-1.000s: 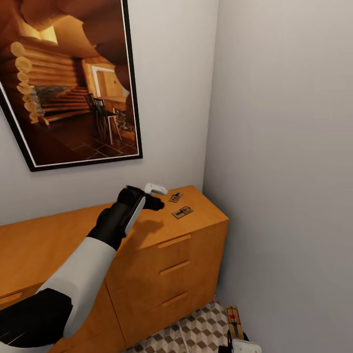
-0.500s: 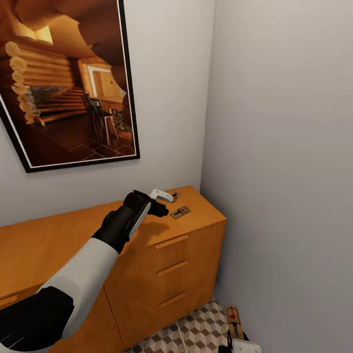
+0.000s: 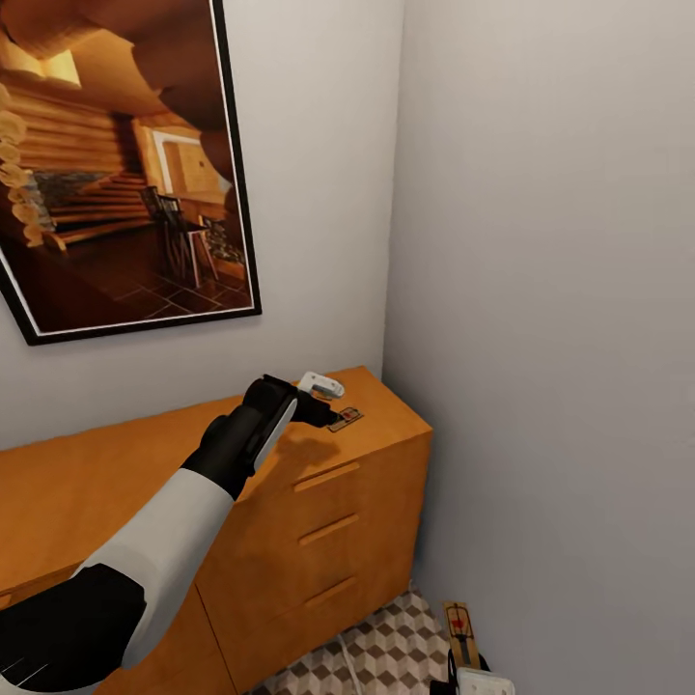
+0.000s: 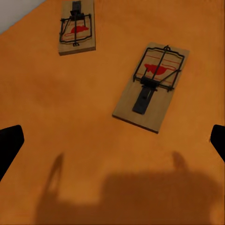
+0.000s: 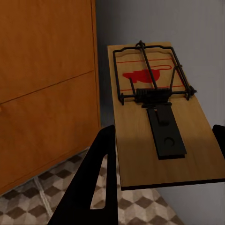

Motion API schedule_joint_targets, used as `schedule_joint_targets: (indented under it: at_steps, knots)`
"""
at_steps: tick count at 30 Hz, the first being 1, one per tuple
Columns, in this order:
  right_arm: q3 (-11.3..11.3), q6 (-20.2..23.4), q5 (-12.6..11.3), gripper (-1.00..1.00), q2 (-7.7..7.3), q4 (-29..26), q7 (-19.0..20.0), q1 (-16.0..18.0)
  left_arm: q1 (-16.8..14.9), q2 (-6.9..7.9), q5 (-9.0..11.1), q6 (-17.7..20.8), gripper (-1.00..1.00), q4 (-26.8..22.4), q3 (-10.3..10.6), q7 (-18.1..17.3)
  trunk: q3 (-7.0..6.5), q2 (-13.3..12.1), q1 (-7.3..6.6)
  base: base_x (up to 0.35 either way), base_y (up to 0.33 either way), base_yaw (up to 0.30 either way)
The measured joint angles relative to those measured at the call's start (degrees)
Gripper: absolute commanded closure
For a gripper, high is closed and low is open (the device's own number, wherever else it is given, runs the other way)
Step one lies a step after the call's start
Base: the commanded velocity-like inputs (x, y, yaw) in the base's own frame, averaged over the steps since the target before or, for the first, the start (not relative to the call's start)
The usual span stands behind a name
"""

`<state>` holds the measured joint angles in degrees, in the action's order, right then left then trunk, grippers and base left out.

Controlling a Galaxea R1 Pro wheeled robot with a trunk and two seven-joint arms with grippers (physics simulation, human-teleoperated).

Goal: Take the four mousetraps from the cabinet in the bathroom and place them on the bathroom floor. Make sure all four end up on the same floor surface, and ensure that at least two of them are either under or directly next to the same bathroom sink.

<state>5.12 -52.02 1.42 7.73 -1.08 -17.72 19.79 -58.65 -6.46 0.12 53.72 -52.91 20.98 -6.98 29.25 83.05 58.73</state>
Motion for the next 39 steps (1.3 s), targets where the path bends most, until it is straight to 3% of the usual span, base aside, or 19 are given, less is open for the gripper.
schedule_joint_targets:
  at_steps: [13, 20, 25, 31, 39]
  knots:
    - [0.0, 0.0, 0.0, 1.00, 0.00, 0.0, 0.0, 0.0, 0.0, -0.04, -0.1, 0.0, -1.00, -0.4, 0.0, -1.0, -0.01, 0.0, 0.00, 0.000, 0.000, -0.004]
    - [0.0, 0.0, 0.0, 1.00, 0.00, 0.0, 0.0, 0.0, 0.0, 0.34, -0.3, -0.1, -1.00, -0.5, -0.1, -6.9, -0.01, 0.0, 0.00, 0.000, 0.000, 0.000]
    - [0.0, 0.0, 0.0, 1.00, 0.00, 0.0, 0.0, 0.0, 0.0, 1.84, -0.3, 0.0, -1.00, -3.3, -0.2, -12.9, -0.02, 0.0, 0.00, 0.000, 0.000, 0.000]
    - [0.0, 0.0, 0.0, 1.00, 0.00, 0.0, 0.0, 0.0, 0.0, 5.20, -0.4, 0.0, -1.00, -8.8, -0.2, -21.9, -0.02, 0.0, 0.00, 0.000, 0.000, 0.000]
    - [0.0, 0.0, 0.0, 1.00, 0.00, 0.0, 0.0, 0.0, 0.0, 8.32, -0.4, 0.2, -1.00, -12.1, 0.0, -24.5, -0.02, 0.0, 0.00, 0.000, 0.000, 0.000]
